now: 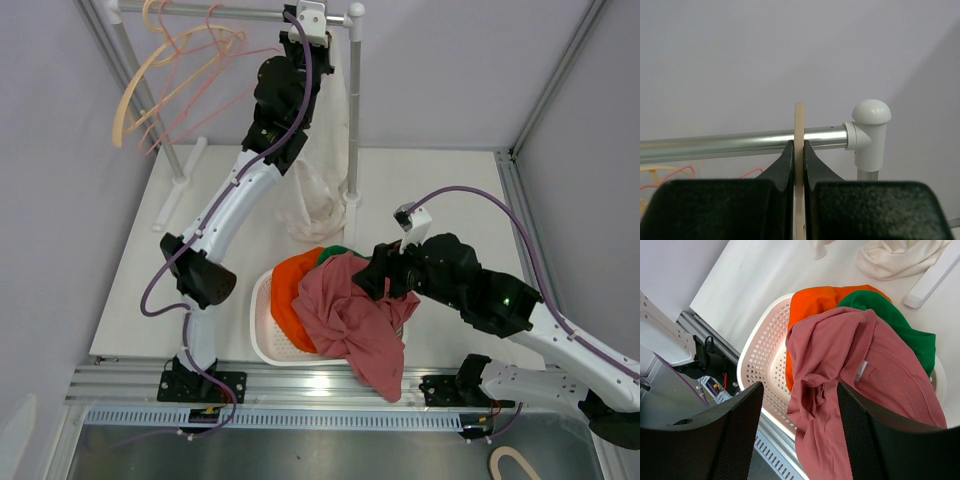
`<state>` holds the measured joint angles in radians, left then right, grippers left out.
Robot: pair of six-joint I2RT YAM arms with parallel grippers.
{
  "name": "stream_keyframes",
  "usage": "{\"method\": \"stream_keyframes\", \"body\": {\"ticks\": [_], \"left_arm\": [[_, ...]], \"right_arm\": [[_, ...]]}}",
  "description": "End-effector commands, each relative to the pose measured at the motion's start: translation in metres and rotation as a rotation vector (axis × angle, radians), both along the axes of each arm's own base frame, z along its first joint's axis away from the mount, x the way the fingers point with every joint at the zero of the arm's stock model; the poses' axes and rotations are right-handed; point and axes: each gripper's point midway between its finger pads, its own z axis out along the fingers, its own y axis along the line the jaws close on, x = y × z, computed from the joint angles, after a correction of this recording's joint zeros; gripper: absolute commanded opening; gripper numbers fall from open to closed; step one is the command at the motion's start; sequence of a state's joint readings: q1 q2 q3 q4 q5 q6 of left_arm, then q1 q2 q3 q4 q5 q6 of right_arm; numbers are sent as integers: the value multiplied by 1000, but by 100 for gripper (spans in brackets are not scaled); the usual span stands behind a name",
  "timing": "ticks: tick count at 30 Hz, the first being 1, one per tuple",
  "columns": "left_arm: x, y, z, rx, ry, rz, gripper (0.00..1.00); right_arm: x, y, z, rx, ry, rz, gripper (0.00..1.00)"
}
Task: Remove the t-shirt from the hanger
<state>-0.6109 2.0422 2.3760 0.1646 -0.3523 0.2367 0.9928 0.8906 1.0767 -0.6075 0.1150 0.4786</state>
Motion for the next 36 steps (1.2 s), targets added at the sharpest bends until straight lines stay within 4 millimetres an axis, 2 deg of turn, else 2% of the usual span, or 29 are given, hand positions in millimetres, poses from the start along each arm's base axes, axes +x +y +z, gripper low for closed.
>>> {"method": "stream_keyframes", "body": {"ticks": [1,2,6,9,10,11,12,13,14,15,18,19,21,23,24,26,29,30,34,35,36], "left_arm": [[-37,17,62,-74,-134,-30,1],[-39,18,64,-70,-138,-27,1],[-59,41,94,-86,-196,19,1],[-76,65,113,-124,-204,73,1],[-76,75,109,-141,-170,117,1],[-89,88,117,-164,-171,138,1],[-89,98,110,-175,-131,200,1],[-94,103,113,-164,-135,210,1],[-100,113,110,-187,-108,266,1],[-110,124,113,-177,-102,304,1],[-130,141,107,-184,-55,381,1],[-131,141,99,-174,-33,394,1],[-143,147,89,-173,5,437,1],[-150,147,85,-176,32,455,1],[-155,155,84,-197,57,484,1],[-155,149,74,-182,109,489,1],[-161,150,70,-172,133,527,1],[-162,150,70,-168,128,537,1],[-163,146,63,-158,147,542,1],[-165,148,64,-163,150,534,1],[-164,144,60,-195,158,509,1]], "right_arm": [[2,2,8,44,-11,-11,66],[2,2,9,47,-13,-11,66],[3,5,6,47,-14,-5,66],[8,8,12,54,-48,-2,65],[10,9,17,64,-67,-7,65],[15,13,29,96,-114,-7,65],[20,18,43,144,-161,-9,66],[21,18,41,131,-167,-7,66],[27,23,56,177,-215,-16,66],[31,26,62,186,-249,-17,66],[38,41,89,250,-334,13,68],[38,51,102,297,-377,39,70],[31,65,115,328,-447,109,73],[18,87,126,362,-522,194,77],[8,97,128,370,-551,256,80],[-6,112,137,394,-618,317,87],[-19,120,154,466,-657,370,94],[-21,123,162,480,-664,375,95],[-19,136,172,475,-692,377,94],[-17,138,172,469,-699,371,92],[-11,148,164,445,-687,369,86]]}}
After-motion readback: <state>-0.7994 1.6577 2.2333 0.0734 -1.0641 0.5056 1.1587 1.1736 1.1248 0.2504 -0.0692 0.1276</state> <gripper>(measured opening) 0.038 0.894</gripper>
